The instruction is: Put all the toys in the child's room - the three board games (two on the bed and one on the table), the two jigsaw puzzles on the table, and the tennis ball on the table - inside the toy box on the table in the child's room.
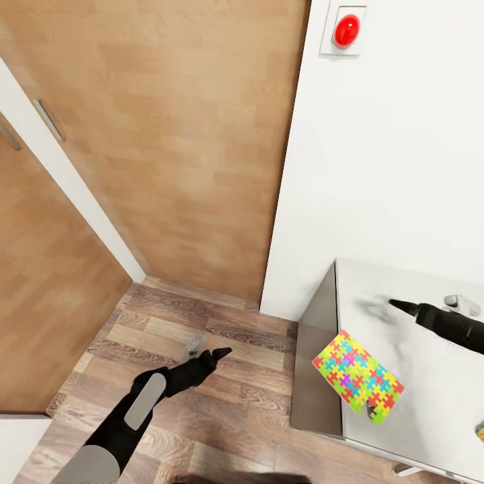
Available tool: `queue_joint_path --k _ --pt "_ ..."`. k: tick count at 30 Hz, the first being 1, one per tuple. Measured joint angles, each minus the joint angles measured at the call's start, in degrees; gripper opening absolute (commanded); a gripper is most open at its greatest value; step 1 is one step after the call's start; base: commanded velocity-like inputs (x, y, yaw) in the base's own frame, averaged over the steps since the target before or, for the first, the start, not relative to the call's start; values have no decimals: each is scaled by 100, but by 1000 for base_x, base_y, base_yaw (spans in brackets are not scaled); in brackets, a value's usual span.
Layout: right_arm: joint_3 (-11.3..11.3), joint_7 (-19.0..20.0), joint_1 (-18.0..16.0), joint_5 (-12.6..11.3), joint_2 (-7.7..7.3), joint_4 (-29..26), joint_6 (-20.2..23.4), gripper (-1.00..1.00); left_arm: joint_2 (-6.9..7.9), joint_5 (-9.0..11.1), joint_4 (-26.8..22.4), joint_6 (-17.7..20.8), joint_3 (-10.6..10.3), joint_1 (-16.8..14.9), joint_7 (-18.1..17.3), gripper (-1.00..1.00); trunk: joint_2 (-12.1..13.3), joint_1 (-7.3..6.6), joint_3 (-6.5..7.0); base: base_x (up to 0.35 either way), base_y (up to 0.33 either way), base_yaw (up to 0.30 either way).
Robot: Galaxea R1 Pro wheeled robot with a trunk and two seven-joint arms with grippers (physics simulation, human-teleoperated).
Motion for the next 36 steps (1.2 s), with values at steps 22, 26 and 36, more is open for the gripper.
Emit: queue_joint_path --k 22,26,36 --pt "-930 1466 284 31 -442 -110 3 100 -106 -592 1810 -1310 -459 -861 -1395 100 0 0 0 0 0 0" --pt "-938 1502 291 29 -528 -113 3 100 -118 -611 1867 -1386 -474 -940 -1485 100 0 0 0 0 0 -8" --pt "-950 1553 302 30 -646 -115 3 100 -150 -632 1948 -1662 -506 -1048 -1730 100 0 0 11 0 0 -116"
